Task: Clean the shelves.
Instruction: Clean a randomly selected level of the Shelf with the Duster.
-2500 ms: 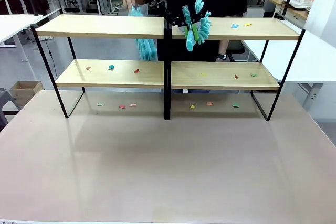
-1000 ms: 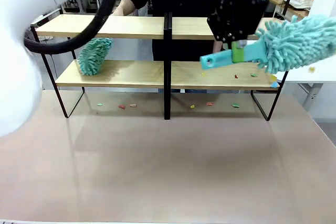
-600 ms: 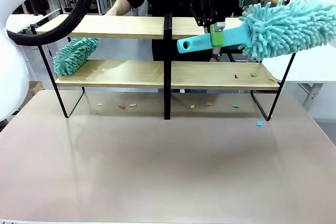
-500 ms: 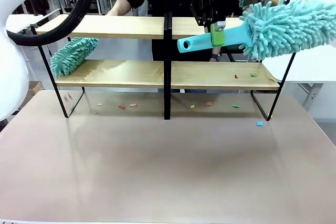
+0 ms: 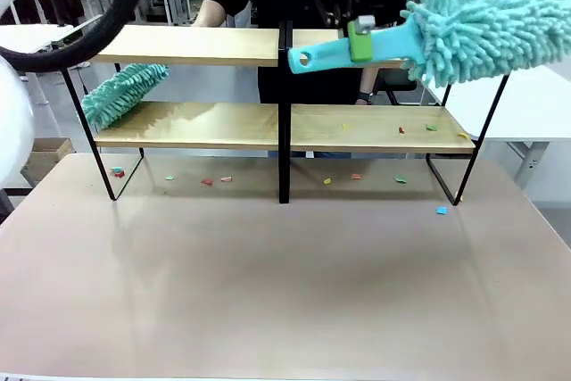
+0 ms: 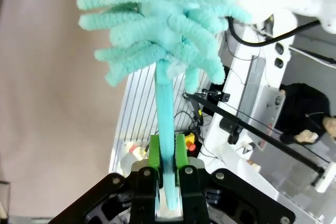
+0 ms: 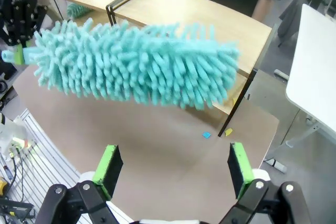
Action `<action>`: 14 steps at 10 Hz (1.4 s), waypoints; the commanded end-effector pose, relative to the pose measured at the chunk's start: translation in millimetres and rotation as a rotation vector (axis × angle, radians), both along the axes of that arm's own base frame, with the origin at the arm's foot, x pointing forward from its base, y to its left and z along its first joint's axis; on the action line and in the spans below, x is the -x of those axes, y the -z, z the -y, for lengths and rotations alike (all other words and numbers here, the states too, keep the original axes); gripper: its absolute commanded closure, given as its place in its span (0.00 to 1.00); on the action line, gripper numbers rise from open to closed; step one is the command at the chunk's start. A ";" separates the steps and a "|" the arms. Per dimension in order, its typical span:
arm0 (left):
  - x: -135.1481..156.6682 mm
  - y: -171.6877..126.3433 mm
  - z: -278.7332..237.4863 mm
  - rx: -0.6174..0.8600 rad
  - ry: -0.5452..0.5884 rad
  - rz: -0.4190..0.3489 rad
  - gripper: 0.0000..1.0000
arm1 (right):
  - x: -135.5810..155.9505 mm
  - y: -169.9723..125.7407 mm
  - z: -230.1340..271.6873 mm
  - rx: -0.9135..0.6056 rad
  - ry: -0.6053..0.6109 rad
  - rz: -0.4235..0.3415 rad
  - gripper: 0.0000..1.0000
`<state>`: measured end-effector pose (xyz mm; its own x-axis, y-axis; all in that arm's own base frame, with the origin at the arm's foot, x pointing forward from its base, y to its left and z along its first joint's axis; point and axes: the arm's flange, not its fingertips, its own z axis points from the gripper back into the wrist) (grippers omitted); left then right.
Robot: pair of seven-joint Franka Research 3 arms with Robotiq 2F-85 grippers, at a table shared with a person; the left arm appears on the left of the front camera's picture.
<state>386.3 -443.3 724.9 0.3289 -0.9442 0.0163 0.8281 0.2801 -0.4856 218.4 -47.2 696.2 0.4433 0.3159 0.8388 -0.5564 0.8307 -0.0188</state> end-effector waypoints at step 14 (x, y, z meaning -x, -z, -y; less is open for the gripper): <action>132.1 -34.6 -390.8 0.114 -0.959 0.049 0.88 | -0.3 -0.7 -0.3 -0.003 -0.005 0.002 0.00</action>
<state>279.8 -68.4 787.6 0.9391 -0.3433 0.0174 0.3084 0.8190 -0.4838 218.5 -47.4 696.0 0.4437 0.3156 0.8387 -0.5564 0.8307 -0.0183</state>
